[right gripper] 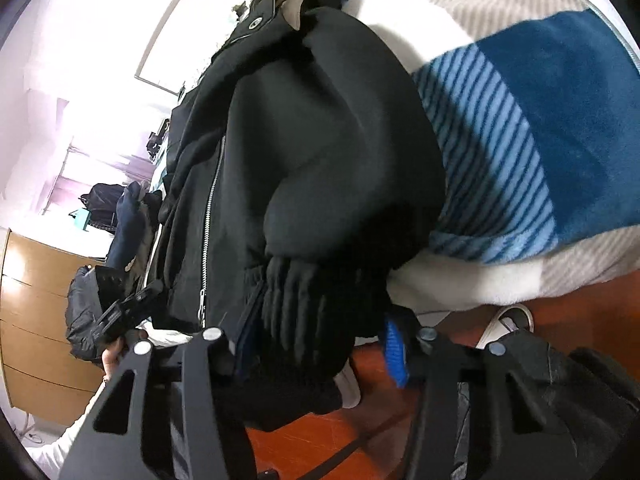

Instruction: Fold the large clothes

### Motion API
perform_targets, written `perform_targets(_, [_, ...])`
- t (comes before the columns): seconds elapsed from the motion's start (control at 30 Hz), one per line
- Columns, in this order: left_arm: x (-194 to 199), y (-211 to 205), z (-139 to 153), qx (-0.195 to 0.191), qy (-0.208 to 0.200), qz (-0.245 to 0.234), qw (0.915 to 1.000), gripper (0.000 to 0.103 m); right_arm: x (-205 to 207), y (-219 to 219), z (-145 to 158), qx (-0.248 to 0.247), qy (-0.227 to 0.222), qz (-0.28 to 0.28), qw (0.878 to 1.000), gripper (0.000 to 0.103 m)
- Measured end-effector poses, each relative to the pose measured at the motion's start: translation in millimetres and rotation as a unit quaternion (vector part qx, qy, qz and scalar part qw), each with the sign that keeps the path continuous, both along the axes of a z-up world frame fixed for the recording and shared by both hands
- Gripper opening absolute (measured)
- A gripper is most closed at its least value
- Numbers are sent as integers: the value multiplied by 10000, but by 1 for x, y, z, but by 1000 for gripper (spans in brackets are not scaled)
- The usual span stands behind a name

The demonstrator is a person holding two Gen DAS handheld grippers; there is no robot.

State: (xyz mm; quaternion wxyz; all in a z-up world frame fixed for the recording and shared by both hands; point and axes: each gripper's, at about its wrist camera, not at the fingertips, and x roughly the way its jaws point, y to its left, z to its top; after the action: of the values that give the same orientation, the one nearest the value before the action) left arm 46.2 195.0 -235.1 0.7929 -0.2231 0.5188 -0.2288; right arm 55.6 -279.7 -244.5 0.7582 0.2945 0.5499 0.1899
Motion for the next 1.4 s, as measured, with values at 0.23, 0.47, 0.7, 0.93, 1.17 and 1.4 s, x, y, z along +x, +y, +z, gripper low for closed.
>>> perform_targets(0.23, [3,-6,-1,60,159,-102,9998,68,11,14,-5,-149,235,-223,9994,72])
perform_targets(0.47, [-2,1,21,111,-42,-58,9999,31,-5,13,24,-193,-111,-189,9996,36])
perform_targets(0.7, [-8,3,53,78,-385,-122,9992,26,-20,-6,58,110,-637,-271,9975,25])
perform_targets(0.93, [-30,3,79,-87,-734,-191,9971,25,-33,-18,93,198,-1035,-204,9942,22])
perform_targets(1.17, [-65,5,89,-339,-802,-136,9961,25,-64,-22,121,183,-1284,-6,9916,21])
perform_targets(1.4, [-115,16,101,-823,-770,113,9936,24,-100,-30,133,500,-1291,-83,9903,20])
